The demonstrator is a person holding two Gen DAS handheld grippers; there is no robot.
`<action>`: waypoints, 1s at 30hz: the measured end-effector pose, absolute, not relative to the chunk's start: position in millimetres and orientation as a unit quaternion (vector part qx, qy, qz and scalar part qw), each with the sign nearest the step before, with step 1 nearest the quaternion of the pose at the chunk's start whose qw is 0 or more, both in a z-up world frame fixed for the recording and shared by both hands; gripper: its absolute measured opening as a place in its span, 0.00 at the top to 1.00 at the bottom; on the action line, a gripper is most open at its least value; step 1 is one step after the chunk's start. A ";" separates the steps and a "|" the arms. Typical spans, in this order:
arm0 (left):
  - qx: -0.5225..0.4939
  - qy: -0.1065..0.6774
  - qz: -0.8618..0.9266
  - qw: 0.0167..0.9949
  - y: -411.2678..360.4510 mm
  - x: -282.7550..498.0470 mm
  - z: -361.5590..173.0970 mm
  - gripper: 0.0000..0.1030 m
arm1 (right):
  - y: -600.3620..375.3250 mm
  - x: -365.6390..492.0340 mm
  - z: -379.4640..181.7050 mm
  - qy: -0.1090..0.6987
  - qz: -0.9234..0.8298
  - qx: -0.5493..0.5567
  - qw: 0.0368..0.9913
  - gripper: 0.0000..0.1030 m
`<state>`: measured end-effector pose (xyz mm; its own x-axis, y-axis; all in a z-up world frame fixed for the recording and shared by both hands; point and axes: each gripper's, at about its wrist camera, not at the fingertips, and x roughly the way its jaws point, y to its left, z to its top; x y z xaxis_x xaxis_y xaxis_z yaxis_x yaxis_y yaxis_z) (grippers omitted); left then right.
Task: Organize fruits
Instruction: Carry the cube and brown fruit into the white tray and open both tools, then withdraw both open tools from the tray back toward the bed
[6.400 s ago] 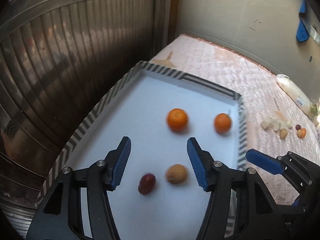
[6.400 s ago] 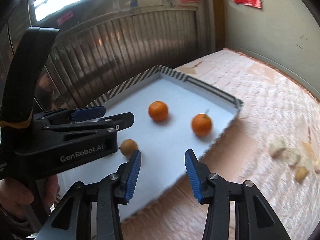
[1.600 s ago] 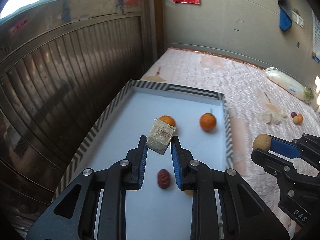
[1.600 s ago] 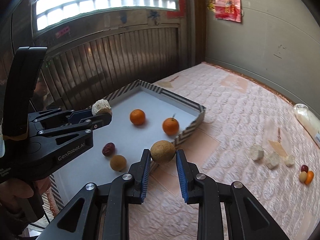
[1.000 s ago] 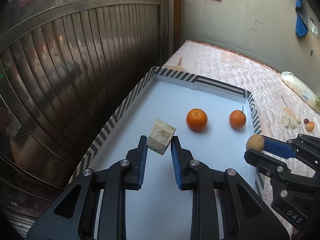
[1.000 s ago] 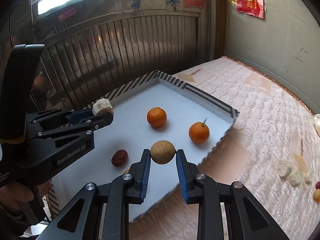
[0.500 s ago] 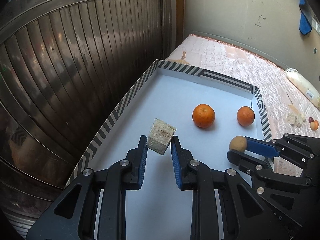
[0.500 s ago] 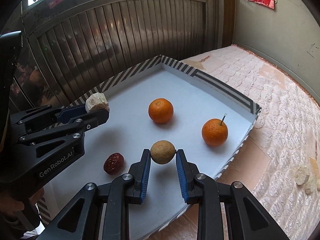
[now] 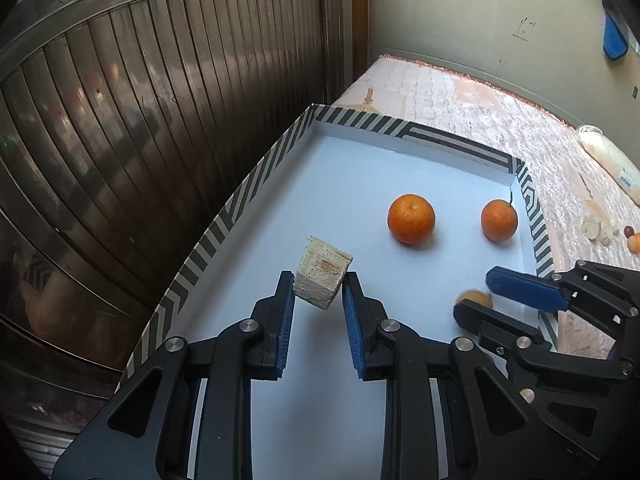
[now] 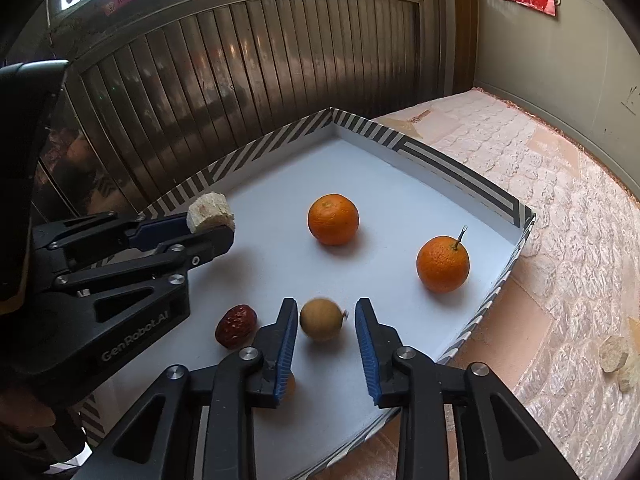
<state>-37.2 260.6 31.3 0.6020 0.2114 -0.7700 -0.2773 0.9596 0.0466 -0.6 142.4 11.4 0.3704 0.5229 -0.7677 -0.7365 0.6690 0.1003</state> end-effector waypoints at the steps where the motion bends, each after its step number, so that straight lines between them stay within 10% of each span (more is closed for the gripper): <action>1: -0.039 0.425 0.136 0.894 260.4 -36.9 31.1 0.77 | 141.2 -1.3 12.3 0.407 0.384 -0.130 0.818 0.70; 7: -0.050 0.423 0.135 0.895 259.1 -38.9 36.1 0.73 | 127.5 -8.0 21.8 0.394 0.379 -0.119 0.829 0.68; 10: -0.045 0.409 0.137 0.901 252.6 -42.9 43.4 0.52 | 119.2 -11.8 28.0 0.383 0.374 -0.115 0.837 0.63; 30: -0.012 0.363 0.041 0.931 140.6 -38.3 83.1 0.52 | -5.8 -27.6 50.5 0.374 0.274 -0.081 0.882 0.56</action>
<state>-38.3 140.6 83.1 0.7335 0.0679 -0.6763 -0.0856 0.9963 0.0071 -27.6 -5.8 50.5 0.5702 0.4221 -0.7048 -0.5439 0.8369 0.0612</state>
